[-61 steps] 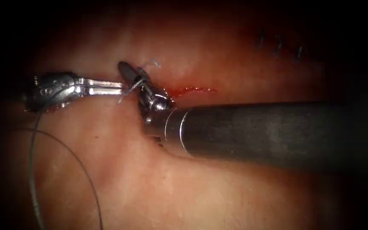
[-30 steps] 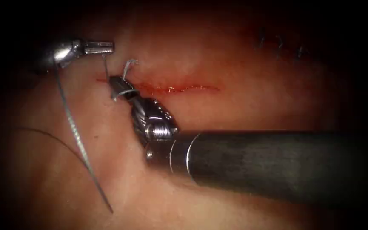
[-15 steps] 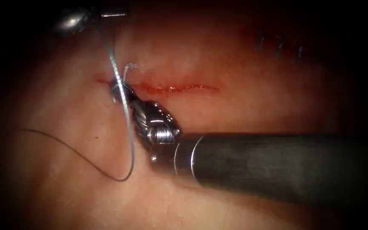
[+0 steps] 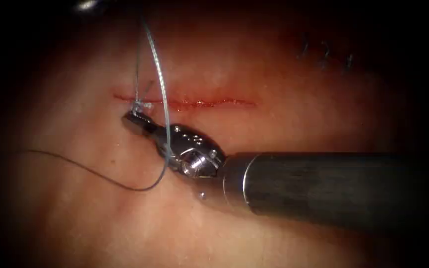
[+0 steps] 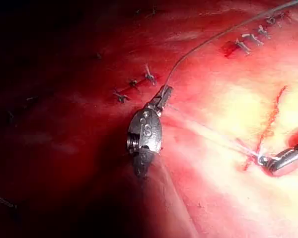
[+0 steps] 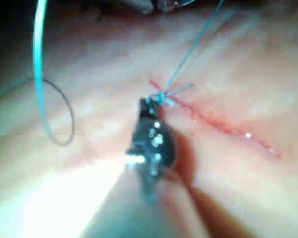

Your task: Wound Closure

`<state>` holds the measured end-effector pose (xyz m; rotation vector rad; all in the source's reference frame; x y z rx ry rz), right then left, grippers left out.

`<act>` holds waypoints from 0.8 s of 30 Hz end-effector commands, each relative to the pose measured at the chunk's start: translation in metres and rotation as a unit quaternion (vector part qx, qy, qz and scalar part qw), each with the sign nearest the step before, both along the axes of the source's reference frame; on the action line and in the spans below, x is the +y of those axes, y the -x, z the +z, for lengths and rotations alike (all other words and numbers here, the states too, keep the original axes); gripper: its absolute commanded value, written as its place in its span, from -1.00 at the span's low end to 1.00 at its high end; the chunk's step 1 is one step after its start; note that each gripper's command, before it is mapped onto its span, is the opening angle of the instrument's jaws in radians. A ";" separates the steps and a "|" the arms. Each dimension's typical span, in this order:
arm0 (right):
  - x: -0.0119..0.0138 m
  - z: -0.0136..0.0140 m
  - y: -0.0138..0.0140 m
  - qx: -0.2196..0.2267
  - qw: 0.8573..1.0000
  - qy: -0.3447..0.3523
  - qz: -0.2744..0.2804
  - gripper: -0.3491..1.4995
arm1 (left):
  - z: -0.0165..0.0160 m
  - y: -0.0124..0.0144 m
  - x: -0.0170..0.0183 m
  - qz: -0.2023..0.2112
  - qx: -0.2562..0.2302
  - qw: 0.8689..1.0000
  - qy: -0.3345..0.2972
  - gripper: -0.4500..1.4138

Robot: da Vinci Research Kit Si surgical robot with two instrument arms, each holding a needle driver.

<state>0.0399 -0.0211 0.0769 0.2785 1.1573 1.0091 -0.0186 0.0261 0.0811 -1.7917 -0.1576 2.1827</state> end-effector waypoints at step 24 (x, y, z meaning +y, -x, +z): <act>-0.0009 -0.0002 -0.0027 -0.011 0.866 0.398 -0.303 -1.00 | 0.0013 0.0004 0.0035 -0.012 0.010 1.000 0.002 -1.00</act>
